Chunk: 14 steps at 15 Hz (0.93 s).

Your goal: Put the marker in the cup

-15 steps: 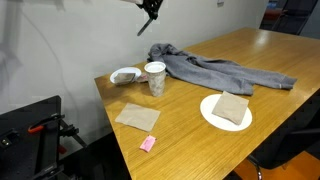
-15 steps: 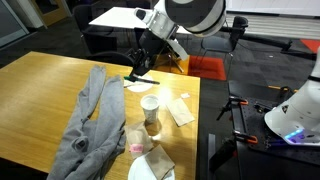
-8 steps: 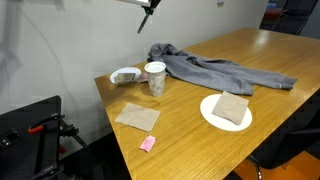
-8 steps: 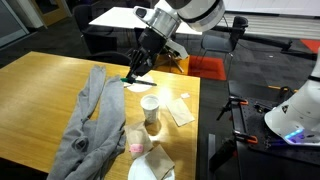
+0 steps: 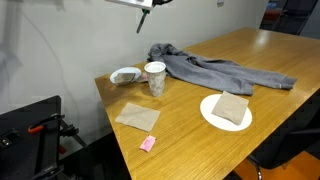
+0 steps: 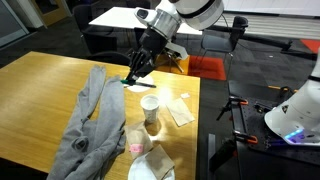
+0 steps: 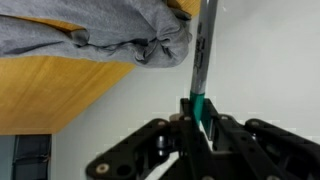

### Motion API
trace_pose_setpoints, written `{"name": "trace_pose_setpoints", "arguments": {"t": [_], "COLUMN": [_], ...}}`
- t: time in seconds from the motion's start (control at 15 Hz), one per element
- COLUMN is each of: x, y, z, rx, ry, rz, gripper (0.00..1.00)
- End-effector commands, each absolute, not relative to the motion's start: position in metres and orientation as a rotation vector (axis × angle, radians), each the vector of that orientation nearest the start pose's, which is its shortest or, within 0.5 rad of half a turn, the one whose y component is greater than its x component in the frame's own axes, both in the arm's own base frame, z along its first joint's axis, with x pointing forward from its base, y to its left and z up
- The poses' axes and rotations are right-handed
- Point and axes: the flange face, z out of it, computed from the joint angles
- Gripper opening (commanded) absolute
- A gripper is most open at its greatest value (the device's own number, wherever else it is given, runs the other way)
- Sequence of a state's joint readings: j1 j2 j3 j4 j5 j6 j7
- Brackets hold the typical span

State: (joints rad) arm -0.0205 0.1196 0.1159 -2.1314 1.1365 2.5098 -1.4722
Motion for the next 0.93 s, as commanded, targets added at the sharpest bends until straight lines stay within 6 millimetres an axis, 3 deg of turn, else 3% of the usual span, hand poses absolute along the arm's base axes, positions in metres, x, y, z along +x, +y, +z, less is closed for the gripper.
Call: {"name": "trace_pose_setpoints", "arguments": {"t": [0.0,0.4,0.87], "x": [0.581,0.583,0.572], "y": [0.048,0.044,0.022], "z": [0.378,0.385,0.368], "rx": [-2.377,-2.143,-1.936], "ry": [-0.874,-0.933,-1.058], "rz": [-0.885,-0.984,-1.103], "gripper": [0.04,0.04,0.04]}}
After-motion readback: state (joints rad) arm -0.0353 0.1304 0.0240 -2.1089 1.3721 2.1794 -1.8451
